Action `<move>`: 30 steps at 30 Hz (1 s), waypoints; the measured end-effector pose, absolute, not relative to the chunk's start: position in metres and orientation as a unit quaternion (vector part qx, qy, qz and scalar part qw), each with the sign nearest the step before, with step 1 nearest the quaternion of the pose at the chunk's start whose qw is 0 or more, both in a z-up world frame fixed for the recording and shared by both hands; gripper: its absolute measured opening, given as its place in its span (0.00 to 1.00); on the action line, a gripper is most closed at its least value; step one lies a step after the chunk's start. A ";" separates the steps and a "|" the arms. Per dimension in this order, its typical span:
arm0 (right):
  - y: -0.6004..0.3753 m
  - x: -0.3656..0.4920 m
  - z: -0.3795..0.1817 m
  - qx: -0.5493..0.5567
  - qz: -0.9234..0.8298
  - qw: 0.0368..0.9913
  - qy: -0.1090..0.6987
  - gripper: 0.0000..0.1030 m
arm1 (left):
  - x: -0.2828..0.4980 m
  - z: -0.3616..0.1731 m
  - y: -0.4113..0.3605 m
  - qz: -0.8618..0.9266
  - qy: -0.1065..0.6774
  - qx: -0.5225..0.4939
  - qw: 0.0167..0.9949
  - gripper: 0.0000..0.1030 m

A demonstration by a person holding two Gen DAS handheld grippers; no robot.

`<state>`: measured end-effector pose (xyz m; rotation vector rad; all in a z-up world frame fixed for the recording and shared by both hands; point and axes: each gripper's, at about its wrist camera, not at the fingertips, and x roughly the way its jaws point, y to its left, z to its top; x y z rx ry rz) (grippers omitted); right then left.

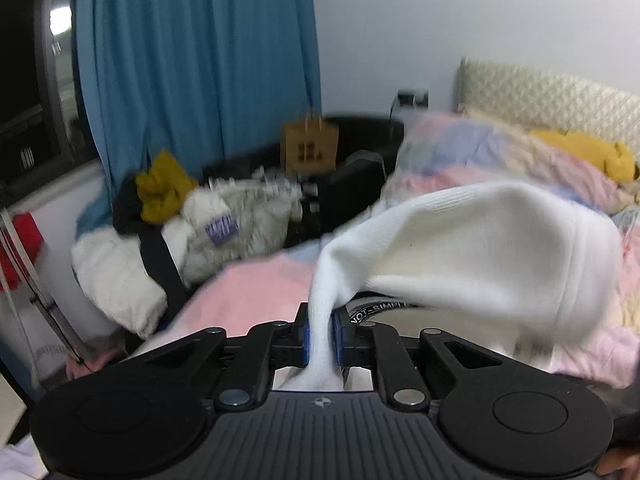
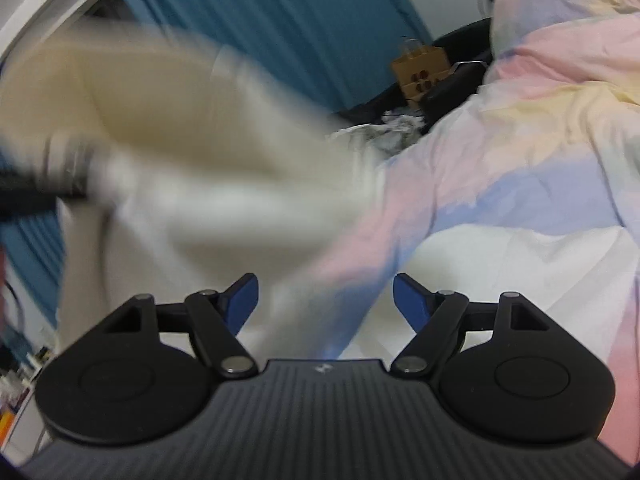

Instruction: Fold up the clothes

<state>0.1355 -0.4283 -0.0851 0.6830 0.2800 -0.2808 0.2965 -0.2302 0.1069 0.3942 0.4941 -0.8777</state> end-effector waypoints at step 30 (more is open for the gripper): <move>-0.476 0.201 -0.142 0.425 -0.121 0.864 0.242 0.75 | 0.158 -0.035 0.016 -0.175 0.320 -0.019 0.931 0.66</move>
